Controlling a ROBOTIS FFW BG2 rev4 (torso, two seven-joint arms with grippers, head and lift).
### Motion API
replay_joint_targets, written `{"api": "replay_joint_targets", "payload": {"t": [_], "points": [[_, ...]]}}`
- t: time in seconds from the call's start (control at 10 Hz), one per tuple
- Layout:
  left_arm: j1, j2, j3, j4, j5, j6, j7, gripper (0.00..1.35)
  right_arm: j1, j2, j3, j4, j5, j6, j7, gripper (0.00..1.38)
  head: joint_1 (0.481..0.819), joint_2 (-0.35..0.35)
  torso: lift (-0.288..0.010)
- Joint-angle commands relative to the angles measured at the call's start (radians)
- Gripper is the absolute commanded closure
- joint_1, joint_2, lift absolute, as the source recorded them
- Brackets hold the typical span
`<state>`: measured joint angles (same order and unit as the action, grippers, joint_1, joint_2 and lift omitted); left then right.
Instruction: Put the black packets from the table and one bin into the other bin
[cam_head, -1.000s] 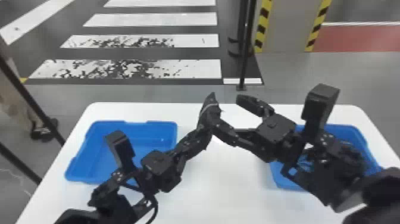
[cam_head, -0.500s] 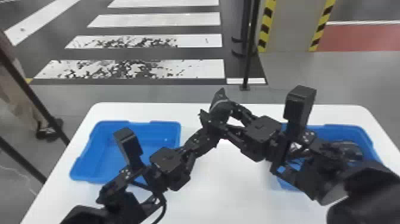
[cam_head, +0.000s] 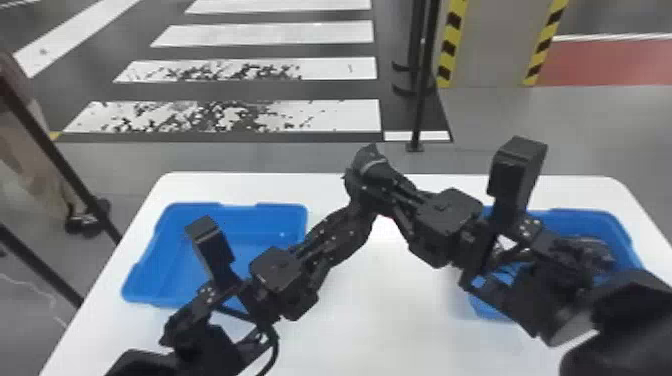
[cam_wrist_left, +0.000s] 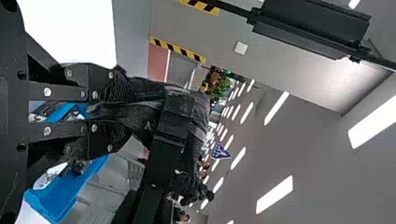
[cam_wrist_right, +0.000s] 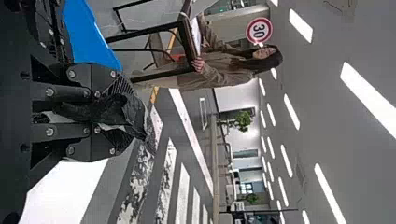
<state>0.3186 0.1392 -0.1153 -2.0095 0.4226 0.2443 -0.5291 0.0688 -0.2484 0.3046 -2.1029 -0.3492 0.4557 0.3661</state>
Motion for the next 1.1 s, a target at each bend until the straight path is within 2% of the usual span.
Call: {"api": "replay_joint_targets", "payload": {"t": [0.0,0.1,0.4,0.6,0.7,0.9,1.0], "points": [[0.005,-0.001,0.012,0.001,0.006,-0.011,0.000,0.38,0.007,0.003,-0.041,0.003,0.010,-0.034,-0.006,1.14,0.695,0.076,-0.110],[0.008,-0.001,0.014,0.001,0.004,-0.014,0.000,0.09,0.010,0.011,-0.113,0.018,0.044,-0.036,-0.006,1.14,0.695,0.070,-0.110],[0.022,-0.007,0.038,0.008,-0.002,-0.026,0.000,0.14,0.091,0.028,-0.404,0.045,0.208,0.001,-0.006,1.14,0.695,-0.050,-0.110],[0.030,-0.009,0.047,0.008,-0.006,-0.036,0.000,0.14,0.159,0.032,-0.504,0.047,0.263,0.065,-0.006,1.14,0.695,-0.183,-0.110],[0.030,-0.010,0.049,0.008,-0.010,-0.038,0.000,0.14,0.174,0.032,-0.510,0.069,0.277,0.074,-0.006,1.03,0.695,-0.225,-0.110],[0.032,-0.013,0.055,0.008,-0.028,-0.063,0.011,0.14,0.201,0.034,-0.514,0.074,0.301,0.028,-0.003,0.20,0.695,-0.253,-0.110],[0.047,-0.020,0.065,0.008,-0.032,-0.092,0.026,0.14,0.245,0.041,-0.532,0.050,0.297,-0.053,-0.004,0.04,0.695,-0.255,-0.110]]}}
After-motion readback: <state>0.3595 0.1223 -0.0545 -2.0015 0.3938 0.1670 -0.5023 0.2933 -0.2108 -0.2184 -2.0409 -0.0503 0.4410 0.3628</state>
